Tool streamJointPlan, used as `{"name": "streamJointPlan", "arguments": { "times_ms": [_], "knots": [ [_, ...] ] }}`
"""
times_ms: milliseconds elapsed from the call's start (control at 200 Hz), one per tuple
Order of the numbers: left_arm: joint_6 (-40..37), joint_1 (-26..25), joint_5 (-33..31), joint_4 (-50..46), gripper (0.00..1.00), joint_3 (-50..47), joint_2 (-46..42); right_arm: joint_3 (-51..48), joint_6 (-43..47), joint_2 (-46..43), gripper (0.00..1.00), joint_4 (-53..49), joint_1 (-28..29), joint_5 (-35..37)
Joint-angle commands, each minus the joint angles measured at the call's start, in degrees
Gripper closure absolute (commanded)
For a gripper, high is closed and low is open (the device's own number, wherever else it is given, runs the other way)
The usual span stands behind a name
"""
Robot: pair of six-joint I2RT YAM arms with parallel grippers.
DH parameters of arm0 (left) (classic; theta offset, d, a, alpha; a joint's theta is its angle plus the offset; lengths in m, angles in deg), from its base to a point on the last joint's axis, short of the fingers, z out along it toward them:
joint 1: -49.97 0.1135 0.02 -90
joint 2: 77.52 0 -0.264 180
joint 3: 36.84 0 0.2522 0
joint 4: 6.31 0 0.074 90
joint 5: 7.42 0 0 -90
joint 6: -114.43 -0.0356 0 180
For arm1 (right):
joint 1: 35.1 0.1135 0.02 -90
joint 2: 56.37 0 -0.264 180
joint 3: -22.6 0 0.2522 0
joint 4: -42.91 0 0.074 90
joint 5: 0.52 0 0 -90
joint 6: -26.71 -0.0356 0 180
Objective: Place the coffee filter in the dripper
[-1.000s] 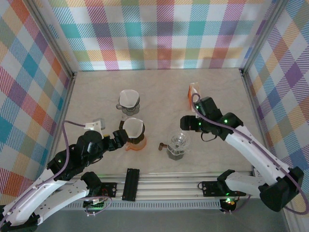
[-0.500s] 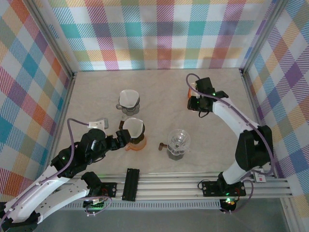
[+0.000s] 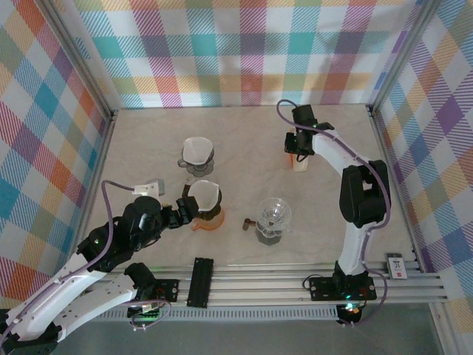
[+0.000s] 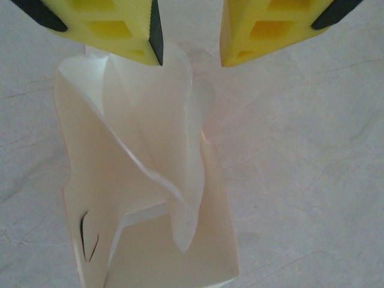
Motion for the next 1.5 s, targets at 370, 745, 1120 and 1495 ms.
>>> {"name": "streamJointPlan", "arguments": {
  "times_ms": [370, 745, 1120, 1495],
  "knots": [
    [-1.7, -0.17, -1.4, 0.58, 0.0, 1.97, 2.02, 5.64, 0.98, 3.59, 0.75, -0.66, -0.63, 3.86],
    [-1.51, -0.13, -1.14, 0.74, 0.0, 1.77, 2.01, 4.15, 2.26, 1.05, 0.96, 0.13, -0.65, 4.97],
    [-1.24, -0.17, -0.02, 1.29, 0.0, 1.59, 2.02, -3.34, 1.91, -8.82, 1.0, 1.78, 0.19, 4.07],
    [-1.0, -0.21, 2.18, 1.89, 0.0, 2.45, 2.28, -18.06, 0.14, -34.37, 1.0, -1.38, 3.05, 0.52]
  ]
}}
